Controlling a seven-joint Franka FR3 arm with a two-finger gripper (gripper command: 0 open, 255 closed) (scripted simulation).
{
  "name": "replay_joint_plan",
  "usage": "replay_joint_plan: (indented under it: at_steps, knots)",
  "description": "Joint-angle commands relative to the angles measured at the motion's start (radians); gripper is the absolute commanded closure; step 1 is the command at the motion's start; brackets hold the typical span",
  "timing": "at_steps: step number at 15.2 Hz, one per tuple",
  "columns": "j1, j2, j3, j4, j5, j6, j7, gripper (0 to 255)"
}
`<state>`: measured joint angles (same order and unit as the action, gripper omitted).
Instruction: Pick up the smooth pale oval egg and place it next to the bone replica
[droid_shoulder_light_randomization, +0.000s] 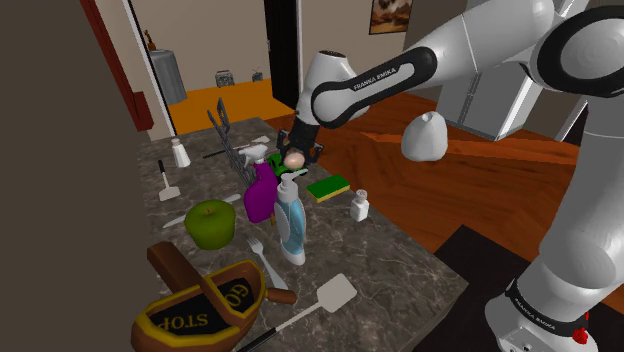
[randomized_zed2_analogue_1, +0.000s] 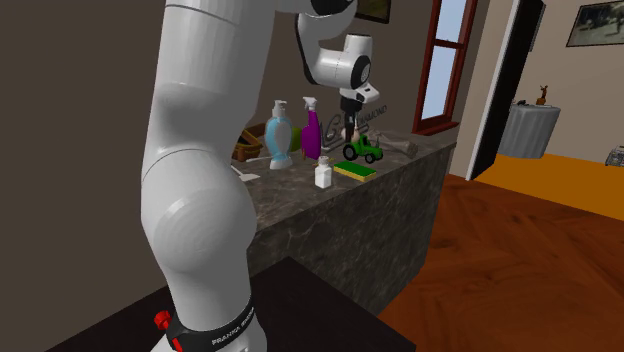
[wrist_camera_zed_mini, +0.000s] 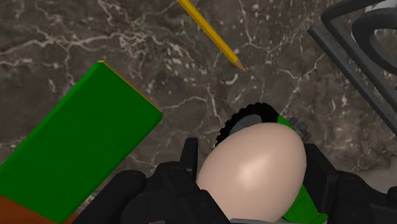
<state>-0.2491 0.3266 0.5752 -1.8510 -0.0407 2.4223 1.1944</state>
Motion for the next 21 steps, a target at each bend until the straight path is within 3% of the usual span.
replay_joint_plan:
  at_steps: [1,13,20,21]
  knots:
    - [0.003,0.012,-0.004,-0.016,-0.008,0.027,0.002,255]
    - [0.034,0.102,-0.042,-0.067,-0.065,0.160,0.025,255]
    - [0.034,0.102,-0.042,-0.067,-0.065,0.160,0.025,255]
    - [0.034,0.102,-0.042,-0.067,-0.065,0.160,0.025,0]
